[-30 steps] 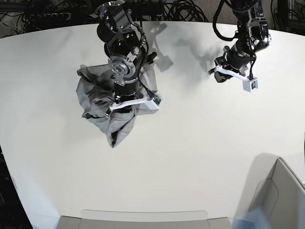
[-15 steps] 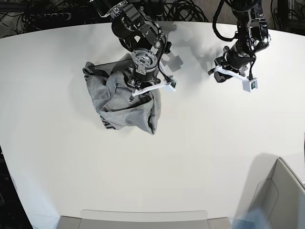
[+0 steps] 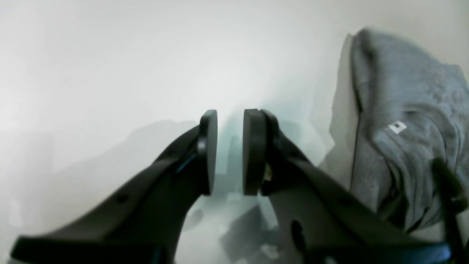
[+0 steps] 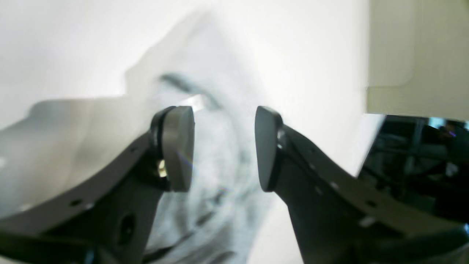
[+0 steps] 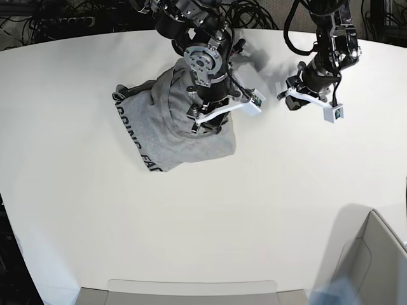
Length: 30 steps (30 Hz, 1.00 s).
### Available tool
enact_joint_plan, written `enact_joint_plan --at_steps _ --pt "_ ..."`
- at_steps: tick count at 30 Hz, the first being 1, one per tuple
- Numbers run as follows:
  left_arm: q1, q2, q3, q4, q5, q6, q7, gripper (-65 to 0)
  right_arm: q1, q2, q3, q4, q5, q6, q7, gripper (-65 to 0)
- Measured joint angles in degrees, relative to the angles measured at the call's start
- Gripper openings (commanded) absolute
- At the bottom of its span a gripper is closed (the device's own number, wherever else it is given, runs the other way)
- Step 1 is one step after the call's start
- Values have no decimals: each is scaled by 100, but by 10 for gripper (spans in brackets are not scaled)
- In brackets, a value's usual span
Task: Fold the T-shirt properly
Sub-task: 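Lift the bundled shirt with the right gripper and set it down, then grasp the bundle's edges with both grippers and tuck them under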
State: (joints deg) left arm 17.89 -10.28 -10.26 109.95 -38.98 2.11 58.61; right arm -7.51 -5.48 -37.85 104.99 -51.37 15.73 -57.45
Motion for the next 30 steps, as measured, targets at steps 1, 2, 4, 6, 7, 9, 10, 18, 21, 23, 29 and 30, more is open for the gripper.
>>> enact_joint_plan --at_steps 1,2,4,6,7,9,10,18,21,23,29,30 --pt "2 -2 0 -2 2 2 2 -533 2 2 0 186 4 -33 2 -378" --pt "2 0 0 -2 4 2 -2 -533 4 2 7 400 -9 -37 -7 -379" --pt "0 0 0 -2 4 0 -2 -534 -7 -26 210 837 35 -4 11 -383" --pt "2 0 0 -2 2 2 4 -534 -26 -50 533 1154 76 11 46 -419" --pt "0 2 4 -2 2 2 0 -535 26 -48 741 1198 70 11 33 -450" --pt "-4 31 20 39 2 4 4 -541 212 -20 1340 1185 197 28 33 -526" --pt "7 55 59 111 4 2 0 -556 278 39 1639 1178 271 -4 7 -572" --pt "-575 -57 1742 549 4 7 -24 -650 542 754 4531 1054 3379 643 -109 -650" --pt "-769 -352 2776 527 15 2 -2 -650 479 892 5178 848 4260 1467 -76 -650" --pt "-911 -400 3292 533 0 -20 -55 -650 435 931 5490 623 4610 1998 -66 -650" --pt "-1058 -385 4341 531 9 0 -317 -650 400 1259 5759 -28 5425 2367 -37 -650" --pt "-1106 -404 4524 531 33 2 -420 -650 400 1244 5744 -232 5455 2367 -4 -650"
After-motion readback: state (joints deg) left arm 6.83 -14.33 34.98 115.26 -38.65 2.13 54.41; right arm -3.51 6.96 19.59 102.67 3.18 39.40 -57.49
